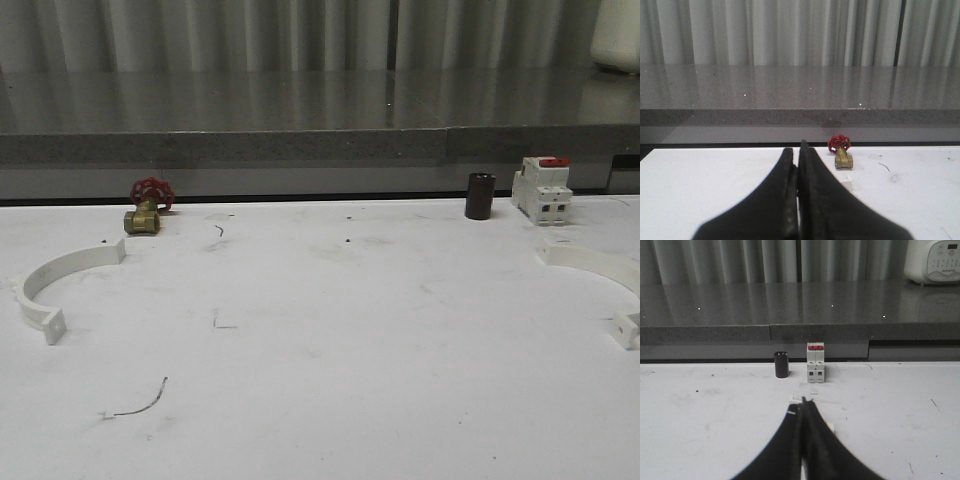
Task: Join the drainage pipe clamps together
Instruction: 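Move the left gripper down toward the white clamp half near it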
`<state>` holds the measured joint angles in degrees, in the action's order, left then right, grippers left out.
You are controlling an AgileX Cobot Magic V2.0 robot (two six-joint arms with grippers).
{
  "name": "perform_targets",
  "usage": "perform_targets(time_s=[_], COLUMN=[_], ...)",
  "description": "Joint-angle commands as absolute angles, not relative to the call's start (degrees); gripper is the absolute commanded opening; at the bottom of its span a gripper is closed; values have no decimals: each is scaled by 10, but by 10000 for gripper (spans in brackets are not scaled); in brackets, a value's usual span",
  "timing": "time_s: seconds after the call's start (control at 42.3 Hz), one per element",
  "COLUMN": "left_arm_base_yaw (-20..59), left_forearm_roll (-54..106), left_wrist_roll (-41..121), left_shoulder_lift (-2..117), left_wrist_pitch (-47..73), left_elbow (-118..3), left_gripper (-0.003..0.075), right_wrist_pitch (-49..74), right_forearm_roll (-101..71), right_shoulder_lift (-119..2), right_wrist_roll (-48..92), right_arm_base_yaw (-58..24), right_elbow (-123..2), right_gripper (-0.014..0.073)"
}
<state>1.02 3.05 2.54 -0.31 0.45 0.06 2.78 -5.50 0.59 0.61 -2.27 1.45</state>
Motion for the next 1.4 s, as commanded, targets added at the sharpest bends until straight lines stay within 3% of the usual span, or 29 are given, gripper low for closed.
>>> perform_targets(time_s=[0.0,0.213,0.497,0.993,1.088,1.159,1.23,1.301,1.372], left_arm_base_yaw=[14,14,14,14,14,14,14,14,14], left_forearm_roll=[34,31,30,30,25,13,0,0,0], left_wrist_roll=[25,25,25,25,25,25,25,25,25], left_shoulder_lift=[-8,30,201,372,376,377,377,379,387], left_wrist_pitch=[-50,53,260,310,300,297,298,298,298], left_elbow=[-33,-216,-422,-408,-408,-408,-408,-408,-408], left_gripper=[-20,-20,-20,-20,3,86,221,335,393], right_wrist_pitch=[-19,103,303,403,408,408,406,406,406], right_forearm_roll=[-59,-58,-58,-48,-48,-48,-48,-48,-48], right_shoulder_lift=[15,-22,-205,-390,-399,-402,-402,-402,-402], right_wrist_roll=[11,11,11,11,11,11,11,11,11], right_arm_base_yaw=[-19,-19,-19,-19,-19,-19,-19,-19,-19], right_elbow=[-35,-218,-421,-429,-429,-429,-429,-429,-429], right_gripper=[-69,-69,-69,-55,78,242,399,470,481])
